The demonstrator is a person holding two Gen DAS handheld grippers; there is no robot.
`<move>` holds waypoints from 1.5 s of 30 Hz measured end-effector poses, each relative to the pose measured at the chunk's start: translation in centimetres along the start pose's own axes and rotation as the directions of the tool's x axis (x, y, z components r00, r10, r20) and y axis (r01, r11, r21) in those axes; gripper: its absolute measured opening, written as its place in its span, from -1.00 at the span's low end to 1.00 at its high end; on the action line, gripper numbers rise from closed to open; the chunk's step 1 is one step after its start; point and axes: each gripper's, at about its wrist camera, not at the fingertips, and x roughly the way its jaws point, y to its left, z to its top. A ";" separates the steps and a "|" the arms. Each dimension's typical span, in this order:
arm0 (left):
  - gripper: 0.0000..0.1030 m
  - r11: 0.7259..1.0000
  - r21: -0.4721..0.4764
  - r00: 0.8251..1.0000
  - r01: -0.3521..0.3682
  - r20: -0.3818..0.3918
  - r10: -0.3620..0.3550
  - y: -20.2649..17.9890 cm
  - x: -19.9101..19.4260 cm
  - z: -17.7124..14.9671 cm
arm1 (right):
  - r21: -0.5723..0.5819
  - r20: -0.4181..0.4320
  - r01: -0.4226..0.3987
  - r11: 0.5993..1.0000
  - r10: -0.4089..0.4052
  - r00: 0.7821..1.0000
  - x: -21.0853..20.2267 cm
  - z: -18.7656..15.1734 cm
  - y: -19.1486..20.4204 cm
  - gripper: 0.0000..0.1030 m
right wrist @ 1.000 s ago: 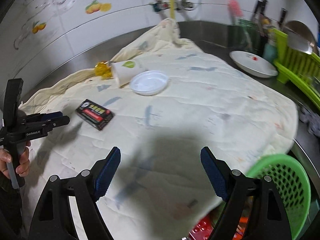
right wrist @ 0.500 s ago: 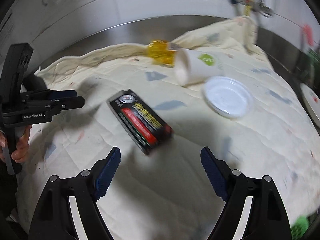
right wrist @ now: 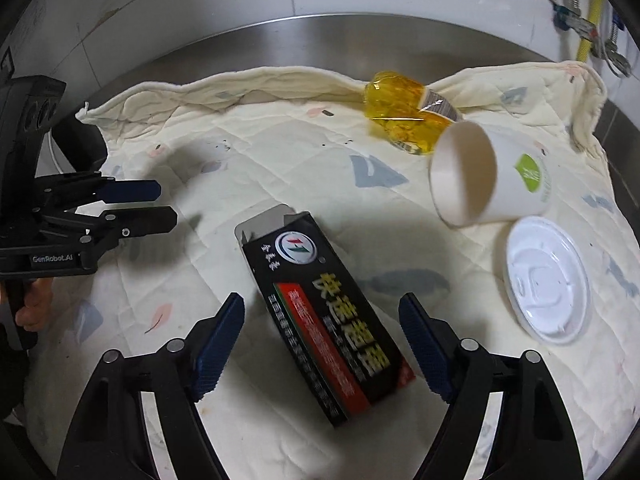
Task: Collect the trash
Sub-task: 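Grasp the black glue box with the right tool and lift it, then grasp the white paper cup with the left tool while the right holds the glue box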
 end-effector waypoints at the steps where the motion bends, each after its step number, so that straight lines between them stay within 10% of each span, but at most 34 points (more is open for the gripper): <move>1: 0.05 1.000 0.000 1.000 0.000 -0.002 0.000 0.1 0.1 0.0 | -0.003 -0.002 -0.001 1.000 0.001 1.000 0.2 0.0 0.1 0.43; 27: 0.05 1.000 0.005 1.000 0.000 -0.006 0.000 -0.5 0.5 1.4 | 0.021 -0.001 0.005 1.000 -0.005 1.000 0.8 0.1 0.4 -0.02; 45: 0.16 0.976 0.133 0.982 0.174 0.052 -0.182 -9.4 1.6 5.4 | 0.251 0.044 0.132 0.959 -0.147 0.988 -8.3 -7.8 -4.0 -0.15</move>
